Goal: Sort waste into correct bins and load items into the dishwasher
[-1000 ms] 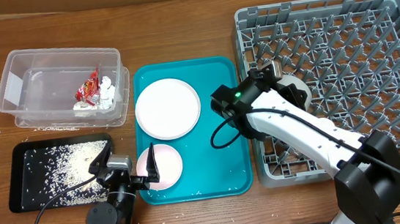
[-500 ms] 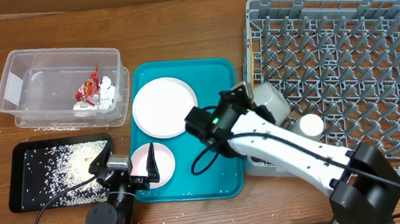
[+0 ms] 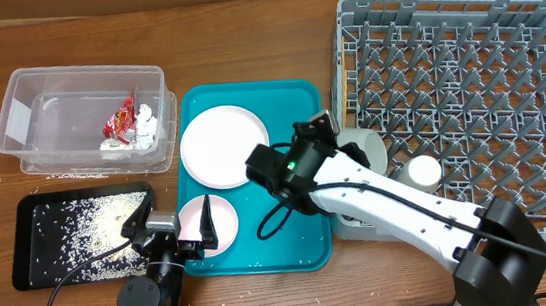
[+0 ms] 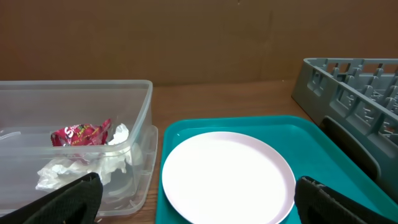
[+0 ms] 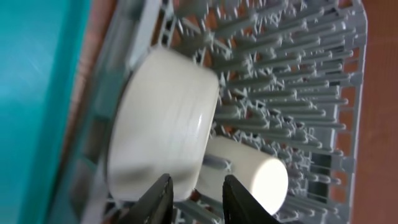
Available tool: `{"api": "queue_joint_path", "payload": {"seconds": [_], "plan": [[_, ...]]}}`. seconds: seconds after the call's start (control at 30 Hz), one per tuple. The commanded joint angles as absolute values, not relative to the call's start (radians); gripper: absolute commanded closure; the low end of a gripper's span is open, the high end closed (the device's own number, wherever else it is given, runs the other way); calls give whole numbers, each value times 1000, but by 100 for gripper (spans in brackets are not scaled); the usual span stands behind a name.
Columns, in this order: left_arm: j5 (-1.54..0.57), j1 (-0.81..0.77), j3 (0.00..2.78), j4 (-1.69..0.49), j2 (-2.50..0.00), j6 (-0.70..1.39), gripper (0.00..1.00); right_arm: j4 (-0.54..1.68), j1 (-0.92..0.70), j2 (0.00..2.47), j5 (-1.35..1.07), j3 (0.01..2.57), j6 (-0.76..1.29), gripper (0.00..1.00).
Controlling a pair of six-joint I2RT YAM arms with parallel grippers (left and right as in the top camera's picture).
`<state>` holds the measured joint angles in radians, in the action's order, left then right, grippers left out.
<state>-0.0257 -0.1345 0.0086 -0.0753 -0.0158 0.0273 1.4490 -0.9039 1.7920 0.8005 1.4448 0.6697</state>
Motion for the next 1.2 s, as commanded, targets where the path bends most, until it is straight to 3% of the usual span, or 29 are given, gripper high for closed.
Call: {"api": "queue_joint_path", "payload": {"seconds": [0.0, 0.13, 0.37, 0.6, 0.77, 0.97, 1.1, 1.17], "plan": [[-23, -124, 5, -77, -11, 45, 0, 1435, -903, 1785, 790, 1566, 733, 73], [-23, -124, 5, -77, -11, 45, 0, 1352, -903, 1785, 627, 1679, 706, 67], [-23, -124, 5, -77, -11, 45, 0, 1056, -903, 1791, 76, 1645, 518, 50], [-23, -124, 5, -77, -11, 45, 0, 851, -882, 1842, 59, 1541, 630, 48], [-23, -124, 5, -77, -11, 45, 0, 837, -832, 1888, -59, 1525, 608, 53], [-23, -124, 5, -77, -11, 45, 0, 887, -859, 1897, -215, 1519, 553, 46], [-23, -124, 5, -77, -11, 45, 0, 857, -898, 1930, -215, 1463, 587, 48], [-23, -124, 5, -77, -11, 45, 0, 813, -916, 1962, -220, 1422, 640, 54]]}}
